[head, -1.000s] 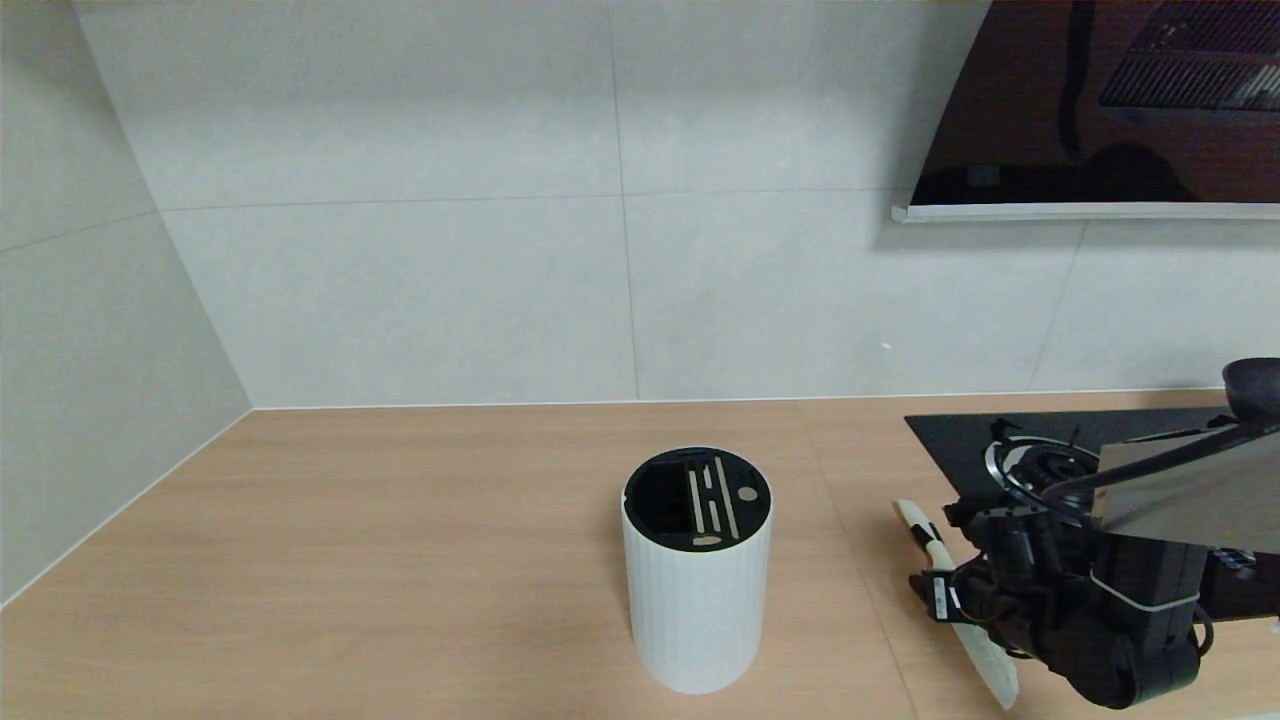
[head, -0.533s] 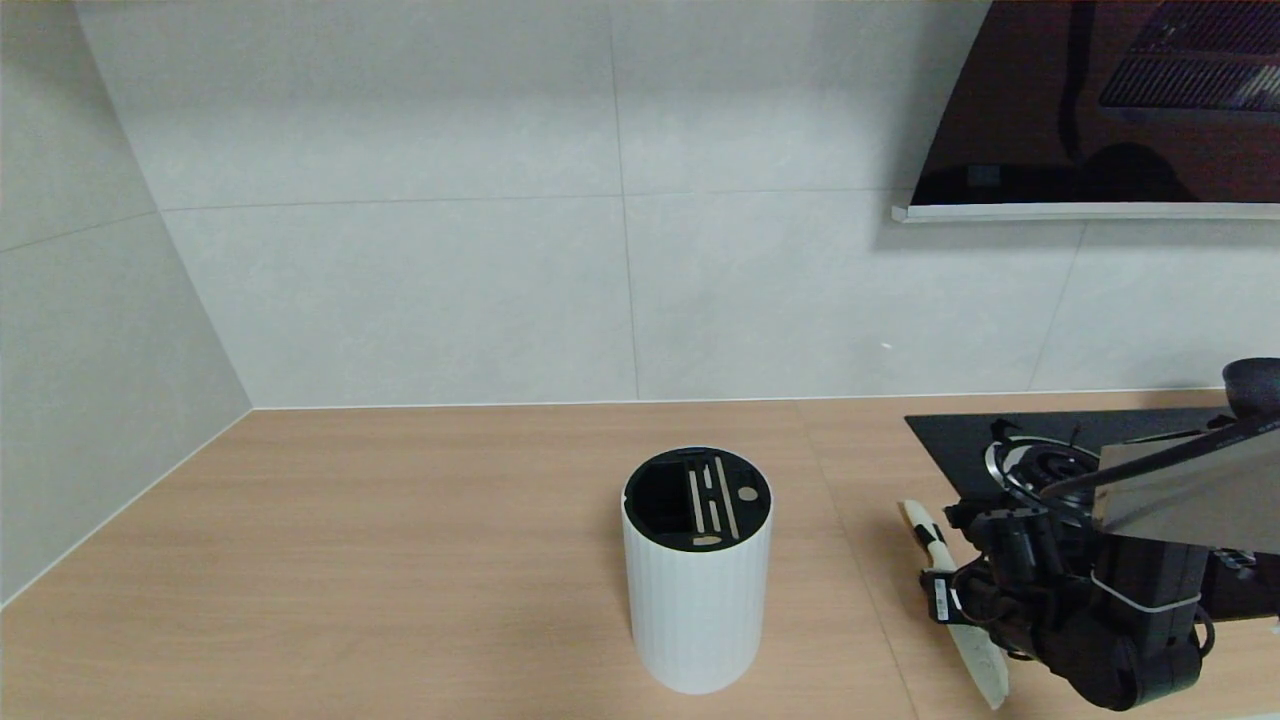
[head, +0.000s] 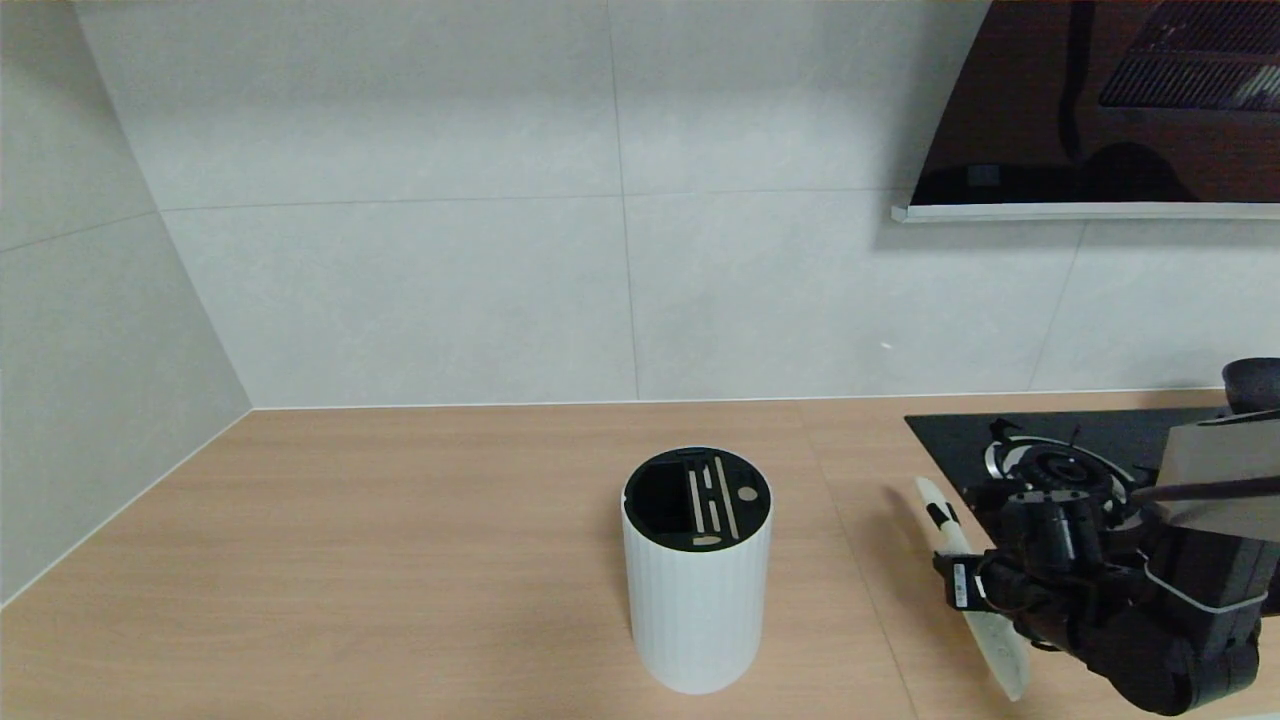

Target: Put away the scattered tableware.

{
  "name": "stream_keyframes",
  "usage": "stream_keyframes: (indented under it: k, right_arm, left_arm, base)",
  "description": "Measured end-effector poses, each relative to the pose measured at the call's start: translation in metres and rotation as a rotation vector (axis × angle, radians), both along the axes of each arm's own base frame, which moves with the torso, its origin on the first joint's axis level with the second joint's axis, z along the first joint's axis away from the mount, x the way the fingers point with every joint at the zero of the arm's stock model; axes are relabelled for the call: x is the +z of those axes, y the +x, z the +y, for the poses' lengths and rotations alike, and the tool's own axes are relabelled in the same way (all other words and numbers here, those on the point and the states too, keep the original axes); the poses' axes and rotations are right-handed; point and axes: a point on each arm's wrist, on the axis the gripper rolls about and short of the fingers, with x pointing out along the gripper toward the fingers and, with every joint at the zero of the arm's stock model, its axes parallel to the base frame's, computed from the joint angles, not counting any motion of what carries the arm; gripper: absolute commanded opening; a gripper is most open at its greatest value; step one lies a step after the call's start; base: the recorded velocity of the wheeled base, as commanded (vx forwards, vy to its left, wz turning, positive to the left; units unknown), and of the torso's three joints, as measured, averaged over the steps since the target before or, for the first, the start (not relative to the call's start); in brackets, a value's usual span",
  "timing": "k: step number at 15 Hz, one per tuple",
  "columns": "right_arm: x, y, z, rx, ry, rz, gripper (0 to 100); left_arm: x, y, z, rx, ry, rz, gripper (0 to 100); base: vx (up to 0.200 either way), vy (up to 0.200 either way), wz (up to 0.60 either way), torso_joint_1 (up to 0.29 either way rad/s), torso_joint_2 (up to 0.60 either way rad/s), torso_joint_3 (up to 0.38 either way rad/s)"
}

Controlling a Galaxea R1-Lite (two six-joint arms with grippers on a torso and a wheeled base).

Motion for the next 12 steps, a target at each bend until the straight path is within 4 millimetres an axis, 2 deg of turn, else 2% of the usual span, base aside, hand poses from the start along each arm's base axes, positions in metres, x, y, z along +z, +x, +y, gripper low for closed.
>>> stream_keyframes:
  k: [2, 4, 6, 8, 10, 12]
  right_arm:
    - [0.016, -0.003, 0.002, 0.008, 0.007, -0.043, 0]
    - [0.044, -0.008, 0.006, 0.029, 0.015, -0.119, 0]
    - [0.084, -0.011, 0.014, 0.064, 0.020, -0.208, 0]
    - [0.128, -0.010, 0.028, 0.110, 0.031, -0.267, 0]
    - [0.176, -0.014, 0.050, 0.181, 0.065, -0.359, 0]
    - [0.205, -0.025, 0.069, 0.245, 0.102, -0.438, 0]
  left_arm:
    - [0.001, 0.000, 0.000, -0.005, 0.004, -0.004, 100]
    - [0.013, -0.004, -0.001, -0.056, 0.006, -0.034, 100]
    - [0.041, -0.009, -0.003, -0.162, 0.010, -0.053, 100]
    - [0.077, -0.005, -0.005, -0.246, 0.014, -0.035, 100]
    - [0.115, 0.016, -0.006, -0.304, 0.031, 0.030, 100]
    - [0.145, 0.050, -0.008, -0.343, 0.046, 0.113, 100]
  base:
    - [0.000, 0.000, 0.00, 0.000, 0.00, 0.000]
    - [0.000, 0.000, 0.00, 0.000, 0.00, 0.000]
    - [0.000, 0.000, 0.00, 0.000, 0.00, 0.000]
    - [0.000, 0.000, 0.00, 0.000, 0.00, 0.000]
    - [0.000, 0.000, 0.00, 0.000, 0.00, 0.000]
    - [0.000, 0.000, 0.00, 0.000, 0.00, 0.000]
